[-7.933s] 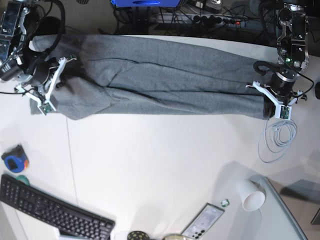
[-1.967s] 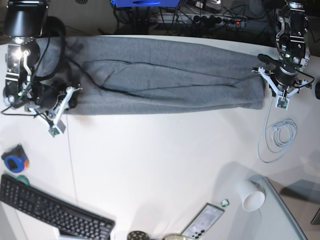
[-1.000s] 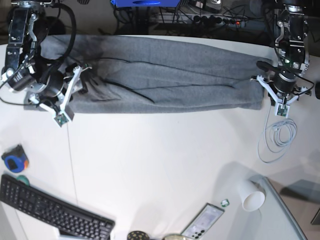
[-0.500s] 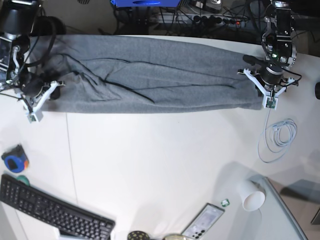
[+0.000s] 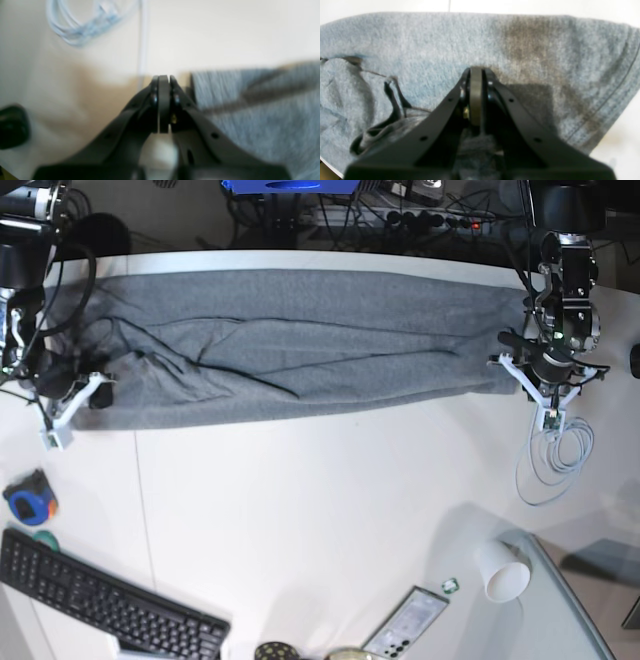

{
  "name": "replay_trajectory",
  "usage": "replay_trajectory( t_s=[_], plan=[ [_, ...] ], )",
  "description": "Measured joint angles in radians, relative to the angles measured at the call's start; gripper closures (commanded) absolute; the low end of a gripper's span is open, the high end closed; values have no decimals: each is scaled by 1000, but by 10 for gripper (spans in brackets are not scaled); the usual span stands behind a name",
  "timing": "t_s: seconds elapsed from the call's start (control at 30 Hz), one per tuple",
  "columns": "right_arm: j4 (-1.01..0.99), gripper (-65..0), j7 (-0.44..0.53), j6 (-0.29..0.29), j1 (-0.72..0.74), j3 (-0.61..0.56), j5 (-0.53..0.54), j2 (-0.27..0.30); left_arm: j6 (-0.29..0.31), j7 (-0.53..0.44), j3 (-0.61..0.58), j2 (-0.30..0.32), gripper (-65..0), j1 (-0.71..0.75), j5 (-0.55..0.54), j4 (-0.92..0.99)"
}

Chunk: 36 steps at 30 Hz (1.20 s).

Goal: Layout the t-shirt on the table in an organized manner, then fold the t-shirt properly
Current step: 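Pull the strip ends apart with both grippers to straighten it, then release the strip end with the left gripper and move it to the strip middle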

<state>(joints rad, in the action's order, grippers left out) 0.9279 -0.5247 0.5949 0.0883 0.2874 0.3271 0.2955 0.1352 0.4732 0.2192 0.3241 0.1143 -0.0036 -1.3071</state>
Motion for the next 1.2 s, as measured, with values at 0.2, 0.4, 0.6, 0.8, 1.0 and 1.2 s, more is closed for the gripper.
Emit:
replay_trajectory(
  t_s=[0.2, 0.4, 0.6, 0.8, 1.0, 1.2],
  plan=[
    [254, -35, -59, -18, -124, -8, -48, -17, 33, 132, 110, -9, 0, 109, -75, -278],
    [570, -38, -44, -14, -230, -8, -36, -75, 280, 235, 354, -2, 0, 225, -378, -382],
    [628, -38, -55, -11, -267, -10, -47, -92, 427, 224, 399, -7, -201, 272, -444, -267],
    [625, -38, -54, -11, -269, -13, -46, -102, 542, 88, 400, -40, -650, 262, -450, -136],
    [625, -38, -54, -11, -278, -12, -45, -100, 558, 80, 401, -80, -637, 172, -451, 18],
    [625, -38, -54, -11, -282, -13, -46, -98, 554, -31, 402, -85, -617, 142, -443, 135]
  ],
)
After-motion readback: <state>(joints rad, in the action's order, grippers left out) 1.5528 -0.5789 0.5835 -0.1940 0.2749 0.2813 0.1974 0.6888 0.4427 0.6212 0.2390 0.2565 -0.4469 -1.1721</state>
